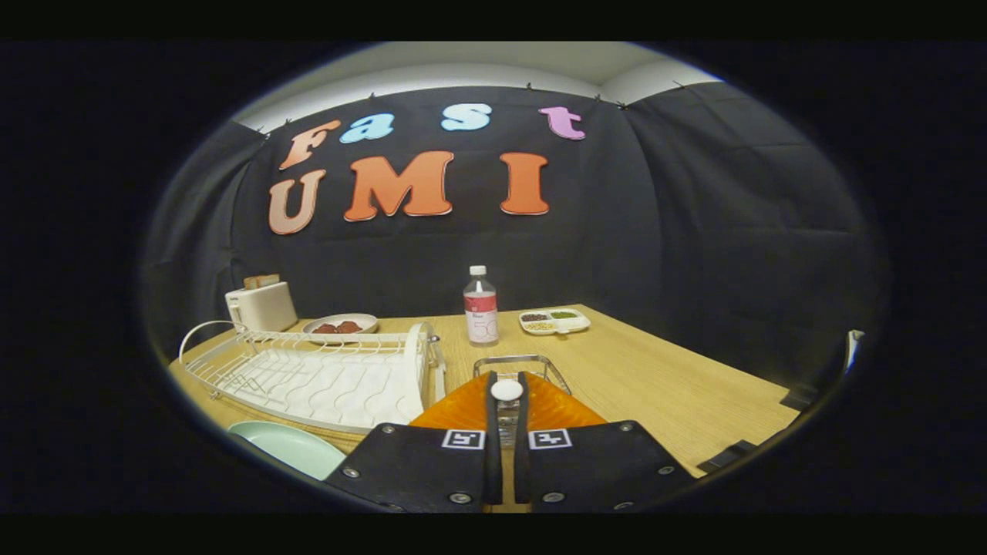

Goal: Take the plate from the dish rack, then take the spoon from the basket and place it into the plate.

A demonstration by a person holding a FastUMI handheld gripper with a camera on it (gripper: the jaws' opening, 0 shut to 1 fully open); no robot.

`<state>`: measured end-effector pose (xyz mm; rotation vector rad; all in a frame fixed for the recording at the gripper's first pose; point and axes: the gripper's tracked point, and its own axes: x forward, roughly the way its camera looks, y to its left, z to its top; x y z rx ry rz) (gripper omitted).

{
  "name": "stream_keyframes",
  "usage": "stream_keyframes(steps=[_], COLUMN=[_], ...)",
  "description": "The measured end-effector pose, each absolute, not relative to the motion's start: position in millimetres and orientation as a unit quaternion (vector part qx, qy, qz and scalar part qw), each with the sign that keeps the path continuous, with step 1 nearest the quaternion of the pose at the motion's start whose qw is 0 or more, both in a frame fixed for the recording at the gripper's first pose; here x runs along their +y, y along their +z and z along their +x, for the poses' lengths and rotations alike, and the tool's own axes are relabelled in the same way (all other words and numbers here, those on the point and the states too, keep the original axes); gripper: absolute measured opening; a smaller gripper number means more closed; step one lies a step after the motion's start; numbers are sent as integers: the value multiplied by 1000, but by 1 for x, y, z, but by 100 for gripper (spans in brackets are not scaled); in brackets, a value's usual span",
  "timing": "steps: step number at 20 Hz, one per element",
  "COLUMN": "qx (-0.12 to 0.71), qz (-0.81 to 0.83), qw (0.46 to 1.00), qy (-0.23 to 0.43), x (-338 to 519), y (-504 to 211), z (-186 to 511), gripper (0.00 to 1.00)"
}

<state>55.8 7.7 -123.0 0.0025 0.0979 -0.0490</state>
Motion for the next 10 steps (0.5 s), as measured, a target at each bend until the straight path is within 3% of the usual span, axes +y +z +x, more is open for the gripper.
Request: stream_keyframes(steps=[10], qx=[16], qz=[-4], qw=[999], qy=[-31], x=[-6], y=[-78], z=[27], gripper=[6])
